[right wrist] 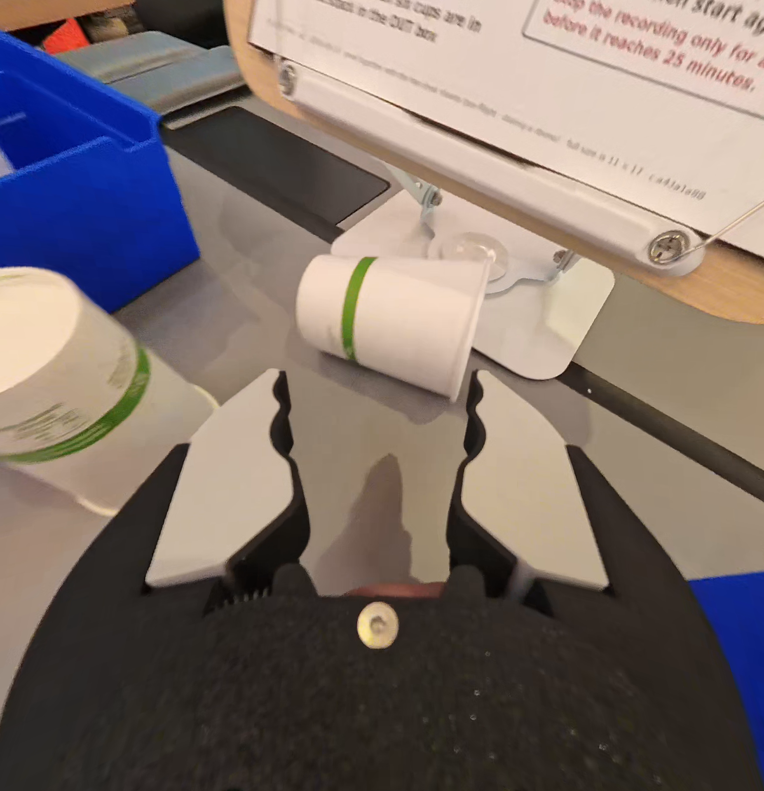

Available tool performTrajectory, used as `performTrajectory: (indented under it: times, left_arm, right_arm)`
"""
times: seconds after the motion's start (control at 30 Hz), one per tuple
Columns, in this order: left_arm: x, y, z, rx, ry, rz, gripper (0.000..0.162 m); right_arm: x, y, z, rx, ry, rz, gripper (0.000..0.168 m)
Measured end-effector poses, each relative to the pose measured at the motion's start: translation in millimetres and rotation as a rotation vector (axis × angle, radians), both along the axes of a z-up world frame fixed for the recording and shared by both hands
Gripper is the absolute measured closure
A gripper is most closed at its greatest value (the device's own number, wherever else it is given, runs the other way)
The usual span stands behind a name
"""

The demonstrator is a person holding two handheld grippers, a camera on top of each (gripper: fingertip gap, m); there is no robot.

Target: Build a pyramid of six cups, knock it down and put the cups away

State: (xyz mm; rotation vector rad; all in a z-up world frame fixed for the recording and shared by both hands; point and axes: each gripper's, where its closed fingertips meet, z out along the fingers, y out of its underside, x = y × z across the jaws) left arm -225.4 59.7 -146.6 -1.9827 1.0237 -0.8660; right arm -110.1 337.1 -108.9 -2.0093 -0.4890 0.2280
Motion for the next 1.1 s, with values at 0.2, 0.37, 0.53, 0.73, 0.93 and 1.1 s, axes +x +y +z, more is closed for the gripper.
performTrajectory:
  times: [0.2,0.37,0.53,0.73,0.93,1.1]
  left_arm:
    - [-1.1,0.2,-3.7,0.014,0.023,-0.010,0.104]
    - [-2.4,0.5,-8.4,-0.017,0.016,-0.021,0.104]
    - [-2.4,-0.3,-4.0,-0.076,-0.040,-0.023,0.104]
    - [3.2,4.1,14.6,-0.074,-0.144,-0.040,0.101]
    - [11.4,50.8,97.4,-0.263,-0.543,0.031,0.082]
    - [20.3,89.6,146.9,-0.336,-0.731,0.041,0.075]
  right_arm:
    - [5.3,19.9,-17.8,-0.100,0.072,-0.022,0.092]
    - [-12.4,-3.5,-22.0,-0.213,0.242,0.130,0.161]
    - [-9.2,-17.4,10.8,-0.127,0.342,0.147,0.168]
    - [-19.2,-61.7,85.8,0.098,0.402,0.268,0.168]
    - [-31.0,-144.9,143.4,0.441,0.447,0.424,0.168]
    - [-40.8,-182.7,133.8,0.541,0.464,0.404,0.168]
